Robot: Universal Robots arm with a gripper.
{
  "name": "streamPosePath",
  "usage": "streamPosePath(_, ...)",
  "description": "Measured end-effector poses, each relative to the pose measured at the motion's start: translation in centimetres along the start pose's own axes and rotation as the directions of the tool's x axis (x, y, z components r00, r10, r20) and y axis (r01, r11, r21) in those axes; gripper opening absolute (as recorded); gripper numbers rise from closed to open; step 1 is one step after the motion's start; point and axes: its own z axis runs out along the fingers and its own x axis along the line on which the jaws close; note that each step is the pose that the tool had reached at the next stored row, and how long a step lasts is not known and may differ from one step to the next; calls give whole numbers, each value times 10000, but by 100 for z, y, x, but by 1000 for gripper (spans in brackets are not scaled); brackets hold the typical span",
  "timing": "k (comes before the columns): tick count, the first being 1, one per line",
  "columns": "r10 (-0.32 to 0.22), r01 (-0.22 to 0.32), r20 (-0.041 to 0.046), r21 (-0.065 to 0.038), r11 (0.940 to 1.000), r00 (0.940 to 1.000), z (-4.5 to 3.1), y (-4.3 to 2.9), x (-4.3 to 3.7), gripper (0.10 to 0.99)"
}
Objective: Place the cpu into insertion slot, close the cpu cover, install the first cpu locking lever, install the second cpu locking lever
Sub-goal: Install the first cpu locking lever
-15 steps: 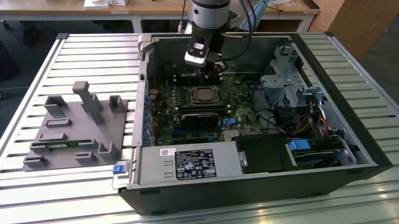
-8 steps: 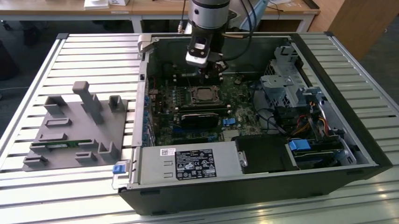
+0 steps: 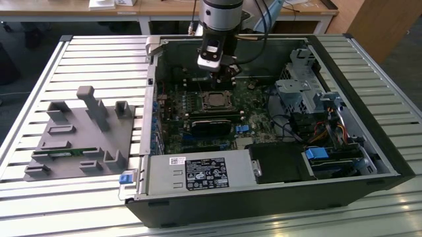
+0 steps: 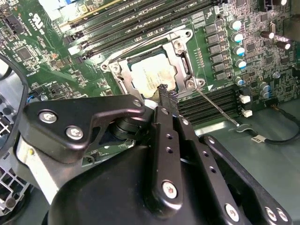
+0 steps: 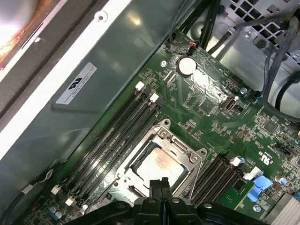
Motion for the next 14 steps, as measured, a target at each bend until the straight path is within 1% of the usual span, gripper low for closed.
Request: streamPosePath(14, -388, 388, -9, -1, 9992, 9992, 0, 0, 0, 106)
